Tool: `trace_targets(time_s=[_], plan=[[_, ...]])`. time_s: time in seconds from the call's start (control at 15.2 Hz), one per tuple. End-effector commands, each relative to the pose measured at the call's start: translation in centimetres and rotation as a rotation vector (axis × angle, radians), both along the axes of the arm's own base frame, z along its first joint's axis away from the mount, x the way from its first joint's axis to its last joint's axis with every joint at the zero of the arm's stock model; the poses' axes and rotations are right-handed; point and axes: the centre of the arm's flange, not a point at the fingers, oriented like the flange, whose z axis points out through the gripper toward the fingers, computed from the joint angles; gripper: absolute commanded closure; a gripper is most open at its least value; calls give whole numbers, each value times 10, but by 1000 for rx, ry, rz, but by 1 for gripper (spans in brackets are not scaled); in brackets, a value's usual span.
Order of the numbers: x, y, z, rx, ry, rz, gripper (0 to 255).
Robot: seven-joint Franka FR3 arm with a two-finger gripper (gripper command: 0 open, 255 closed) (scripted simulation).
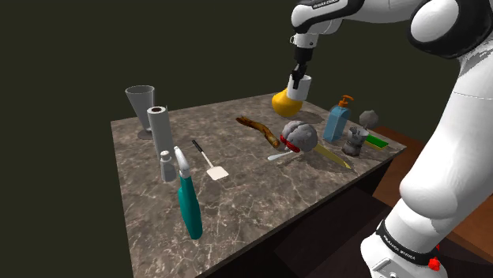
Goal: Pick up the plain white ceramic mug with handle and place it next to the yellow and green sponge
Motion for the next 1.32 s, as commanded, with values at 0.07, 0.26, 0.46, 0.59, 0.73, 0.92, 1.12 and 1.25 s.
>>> trace_targets(time_s=[0.07, 0.26, 0.46, 0.59, 0.73, 0.92, 1.12, 1.25], plan=[[-13, -37, 0, 0, -1, 2, 255], [-26, -74, 0, 0, -1, 2, 255], [-38, -112, 0, 0, -1, 2, 255], [-46, -137, 0, 0, -1, 2, 255], [-54, -162, 0, 0, -1, 2, 255], [-66, -200, 0, 0, -1, 2, 255], [-79, -237, 1, 0, -1, 2, 255], [-87, -263, 1, 0, -1, 2, 255]])
